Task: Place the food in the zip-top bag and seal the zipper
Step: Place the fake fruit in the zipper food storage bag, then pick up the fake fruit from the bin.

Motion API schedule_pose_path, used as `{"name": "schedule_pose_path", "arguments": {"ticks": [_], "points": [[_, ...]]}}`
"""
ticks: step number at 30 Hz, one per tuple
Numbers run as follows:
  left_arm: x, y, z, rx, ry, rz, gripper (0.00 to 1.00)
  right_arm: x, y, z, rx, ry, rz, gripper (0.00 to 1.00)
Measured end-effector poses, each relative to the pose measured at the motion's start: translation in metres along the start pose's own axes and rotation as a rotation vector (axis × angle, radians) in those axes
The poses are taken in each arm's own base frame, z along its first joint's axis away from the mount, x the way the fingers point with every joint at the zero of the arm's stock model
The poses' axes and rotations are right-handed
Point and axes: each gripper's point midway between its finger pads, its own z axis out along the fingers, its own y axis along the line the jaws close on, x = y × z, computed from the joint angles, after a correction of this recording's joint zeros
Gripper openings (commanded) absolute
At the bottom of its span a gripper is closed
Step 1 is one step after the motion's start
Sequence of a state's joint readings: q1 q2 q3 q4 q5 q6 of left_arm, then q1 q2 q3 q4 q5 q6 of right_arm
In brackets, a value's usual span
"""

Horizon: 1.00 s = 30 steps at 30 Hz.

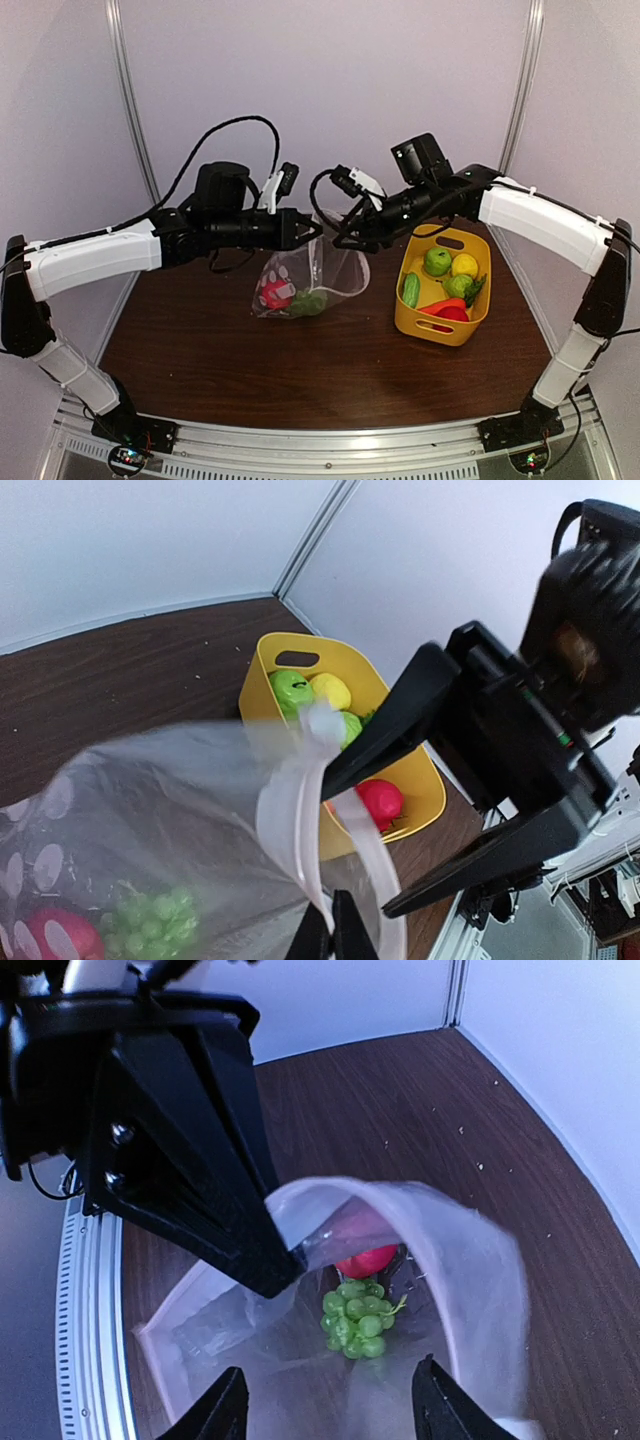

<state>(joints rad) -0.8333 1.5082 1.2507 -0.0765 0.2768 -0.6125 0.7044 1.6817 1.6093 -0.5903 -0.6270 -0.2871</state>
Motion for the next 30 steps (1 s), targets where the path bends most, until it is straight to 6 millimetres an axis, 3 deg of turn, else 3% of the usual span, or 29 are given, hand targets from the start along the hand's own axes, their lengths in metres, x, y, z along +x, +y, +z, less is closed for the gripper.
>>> {"name": "schedule_pose_path", "arguments": {"ticks": [4, 6, 10, 13, 19, 22, 23, 30], "points": [[0.000, 0.001, 0.000, -0.004, 0.000, 0.000, 0.00, -0.023, -0.010, -0.031, 0.044, -0.061, -0.009, 0.58], [0.000, 0.002, 0.000, -0.008, -0.001, 0.000, 0.00, -0.028, -0.026, -0.058, 0.095, -0.094, 0.003, 0.63], [0.004, 0.004, 0.001, -0.014, 0.005, -0.002, 0.00, -0.010, -0.071, -0.106, 0.232, -0.118, 0.065, 0.70], [0.008, 0.007, 0.002, -0.017, 0.013, -0.004, 0.00, 0.033, -0.110, -0.117, 0.338, -0.049, 0.150, 0.74], [0.013, 0.009, 0.002, -0.023, 0.020, -0.003, 0.00, 0.134, -0.168, -0.100, 0.509, 0.214, 0.305, 0.82], [0.013, 0.010, 0.002, -0.023, 0.020, 0.000, 0.00, 0.173, -0.187, -0.093, 0.577, 0.329, 0.360, 0.86], [0.014, 0.010, 0.002, -0.024, 0.021, 0.001, 0.00, 0.198, -0.199, -0.090, 0.628, 0.404, 0.392, 0.87], [0.016, 0.011, 0.002, -0.026, 0.024, 0.000, 0.00, 0.239, -0.220, -0.082, 0.706, 0.515, 0.468, 0.88]]}}
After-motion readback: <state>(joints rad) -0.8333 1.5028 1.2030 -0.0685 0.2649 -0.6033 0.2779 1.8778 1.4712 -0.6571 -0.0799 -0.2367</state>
